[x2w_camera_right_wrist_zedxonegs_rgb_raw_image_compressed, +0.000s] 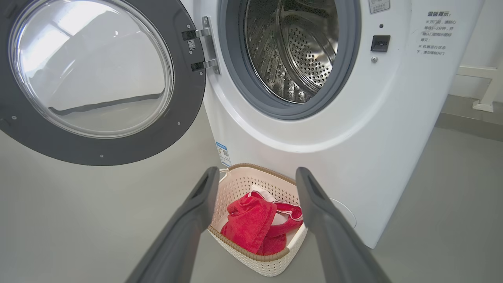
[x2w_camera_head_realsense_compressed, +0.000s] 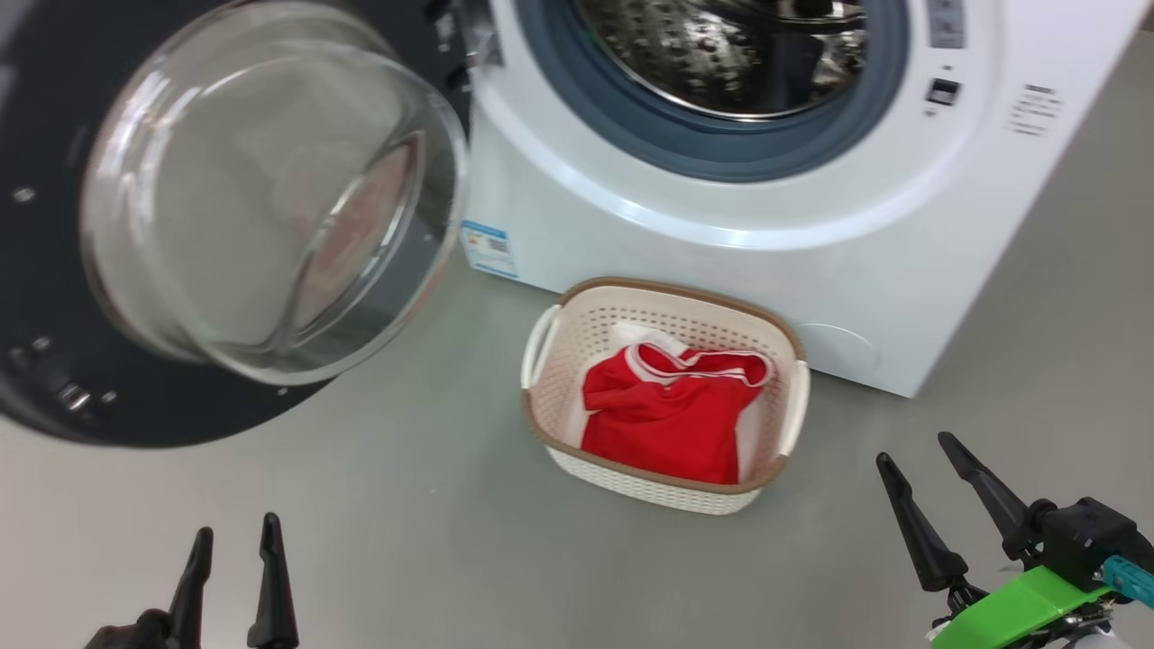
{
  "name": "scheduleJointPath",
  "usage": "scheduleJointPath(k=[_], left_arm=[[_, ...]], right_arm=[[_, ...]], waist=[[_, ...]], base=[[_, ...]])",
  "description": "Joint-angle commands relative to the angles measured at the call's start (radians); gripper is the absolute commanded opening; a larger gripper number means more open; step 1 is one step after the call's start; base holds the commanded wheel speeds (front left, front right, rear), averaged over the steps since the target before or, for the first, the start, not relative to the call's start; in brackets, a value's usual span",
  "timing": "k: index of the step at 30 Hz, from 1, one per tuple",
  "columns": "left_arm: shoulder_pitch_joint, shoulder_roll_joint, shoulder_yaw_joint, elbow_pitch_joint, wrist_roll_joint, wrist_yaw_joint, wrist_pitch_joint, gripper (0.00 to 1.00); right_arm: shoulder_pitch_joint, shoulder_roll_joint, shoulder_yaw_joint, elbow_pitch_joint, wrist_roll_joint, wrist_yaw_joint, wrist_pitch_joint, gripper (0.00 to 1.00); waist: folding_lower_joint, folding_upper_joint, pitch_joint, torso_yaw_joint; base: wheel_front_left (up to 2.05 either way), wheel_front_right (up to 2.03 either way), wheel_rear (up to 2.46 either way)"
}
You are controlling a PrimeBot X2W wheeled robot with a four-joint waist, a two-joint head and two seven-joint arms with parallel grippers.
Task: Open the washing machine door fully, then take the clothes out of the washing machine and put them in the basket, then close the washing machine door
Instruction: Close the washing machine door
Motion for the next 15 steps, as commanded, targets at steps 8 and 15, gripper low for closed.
scheduleJointPath(k=[8,15], left_arm=[[-0.003,0.015,0.023,-0.018,-0.034,0.026,-0.006,1.00],[0.019,0.015,0.031,-0.037,-0.057,0.048,-0.006,1.00]], right_arm=[[-0.053,-0.037,0.054,-0.007,0.018,0.002,-0.005,1.00],[-0.100,-0.051,0.103,0.010,0.028,0.002,-0.005,1.00]], waist=[[0.0000,0.0000,0.003,0.118],[0.0000,0.0000,0.009,0.124]], base=[[0.00,0.00,0.00],[0.00,0.00,0.00]])
